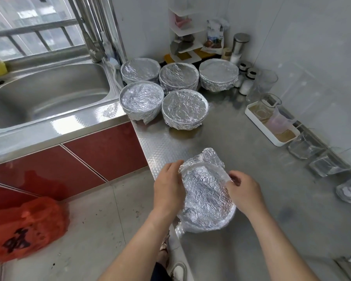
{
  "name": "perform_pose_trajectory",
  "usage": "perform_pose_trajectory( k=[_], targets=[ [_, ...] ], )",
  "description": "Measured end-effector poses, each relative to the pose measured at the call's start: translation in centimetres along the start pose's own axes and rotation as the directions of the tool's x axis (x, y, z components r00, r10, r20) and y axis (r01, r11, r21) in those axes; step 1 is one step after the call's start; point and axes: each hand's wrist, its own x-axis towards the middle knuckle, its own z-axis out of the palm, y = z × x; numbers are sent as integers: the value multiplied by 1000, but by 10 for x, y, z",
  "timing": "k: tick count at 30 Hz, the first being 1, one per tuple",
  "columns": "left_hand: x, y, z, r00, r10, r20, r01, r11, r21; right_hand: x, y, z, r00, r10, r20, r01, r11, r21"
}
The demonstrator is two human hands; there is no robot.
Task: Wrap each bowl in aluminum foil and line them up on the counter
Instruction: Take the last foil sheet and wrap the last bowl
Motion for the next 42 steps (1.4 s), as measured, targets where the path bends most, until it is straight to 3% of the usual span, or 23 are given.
perform_pose_trajectory(
  k=[3, 8, 12, 18, 20, 24, 28, 31, 35, 42],
  targets=[
    [-5, -2, 3, 998, 62, -15, -61, 997, 37, -1, -4, -1, 998, -2, 63, 0, 999, 38],
    [-36, -8, 29, 995, 103, -4, -102, 984, 147, 8, -19, 10, 973, -190, 128, 201, 976, -81],
    [-37, -10, 41, 991, 134, 12, -134, 968, 213, 4, -17, 17, 988, -151, 32, 151, 989, -4],
    [-11, -24, 33, 951, 287, 117, -309, 910, 277, -7, -12, 20, 995, -28, -96, 31, 999, 34],
    [-7, -22, 27, 957, 271, 109, -291, 912, 290, -9, -11, 19, 989, -40, -140, 45, 999, 30],
    [-25, -15, 26, 987, 159, 27, -160, 954, 252, 3, -19, 15, 992, -121, -40, 121, 993, -4],
    [-38, -16, 34, 989, 147, 33, -150, 959, 240, 17, -28, 18, 987, -109, 118, 111, 994, -16],
    [-32, -18, 36, 989, 140, 50, -147, 969, 197, 17, -28, 20, 987, -118, 112, 120, 993, -11],
    [-22, -24, 33, 968, 236, 84, -248, 949, 194, 10, -23, 18, 990, -134, 45, 133, 991, 26],
    [-12, -25, 28, 957, 265, 116, -285, 932, 224, 11, -16, 8, 999, -3, 41, -3, 990, 142]
  ],
)
